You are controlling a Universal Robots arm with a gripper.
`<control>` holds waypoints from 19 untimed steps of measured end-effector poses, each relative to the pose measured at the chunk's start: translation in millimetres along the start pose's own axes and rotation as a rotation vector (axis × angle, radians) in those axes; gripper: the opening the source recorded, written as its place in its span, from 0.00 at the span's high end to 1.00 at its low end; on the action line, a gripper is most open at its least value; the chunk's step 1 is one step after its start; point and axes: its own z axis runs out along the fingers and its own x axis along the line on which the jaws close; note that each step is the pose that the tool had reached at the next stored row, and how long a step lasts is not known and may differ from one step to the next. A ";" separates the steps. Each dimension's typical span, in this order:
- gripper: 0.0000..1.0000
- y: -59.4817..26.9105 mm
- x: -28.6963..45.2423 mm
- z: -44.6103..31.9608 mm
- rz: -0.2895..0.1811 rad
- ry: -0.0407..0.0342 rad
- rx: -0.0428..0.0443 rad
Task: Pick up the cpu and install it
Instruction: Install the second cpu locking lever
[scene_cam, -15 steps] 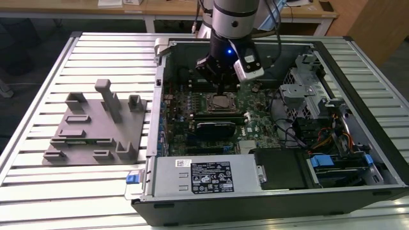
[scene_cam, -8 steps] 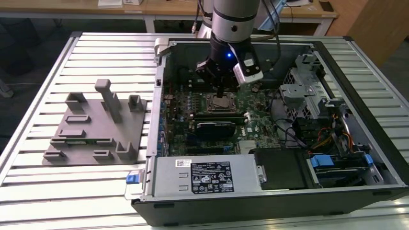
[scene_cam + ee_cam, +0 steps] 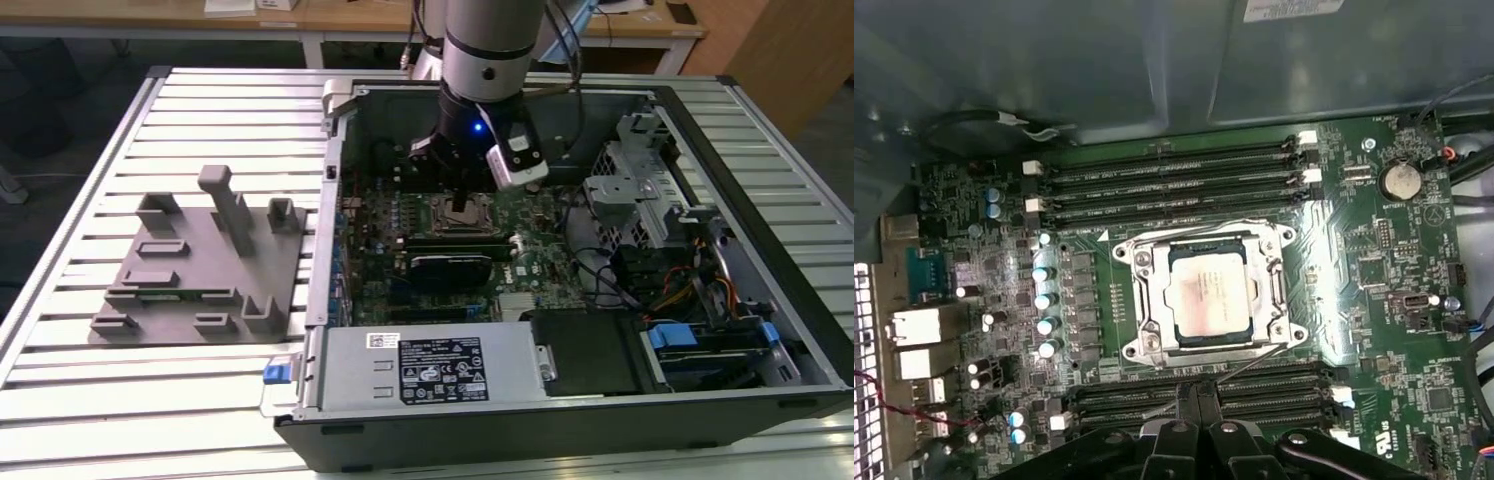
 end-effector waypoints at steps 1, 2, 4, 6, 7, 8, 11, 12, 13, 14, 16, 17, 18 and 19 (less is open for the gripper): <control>0.89 -0.7 -0.1 1.4 0.000 0.0003 -0.0012; 0.89 -1.3 -0.1 2.9 0.000 0.0004 -0.0027; 0.89 -2.2 -0.2 5.4 0.000 0.0009 -0.0056; 0.89 -3.1 -0.3 7.2 0.000 0.0012 -0.0084; 0.89 -3.7 -0.4 7.9 0.000 0.0013 -0.0097; 0.89 -4.3 -0.5 8.4 0.000 0.0014 -0.0106; 0.89 -6.5 -0.7 10.3 0.000 0.0019 -0.0138; 0.89 -7.2 -0.6 11.1 0.000 0.0022 -0.0156; 0.89 -7.8 -0.5 11.9 0.000 0.0024 -0.0175; 0.89 -8.2 -0.3 12.8 0.000 0.0026 -0.0196; 0.89 -8.9 0.2 14.6 0.000 0.0031 -0.0229; 0.89 -9.2 0.7 15.6 0.000 0.0033 -0.0242; 0.89 -9.3 1.5 16.5 0.000 0.0034 -0.0252; 0.89 -9.5 2.3 17.3 0.000 0.0036 -0.0261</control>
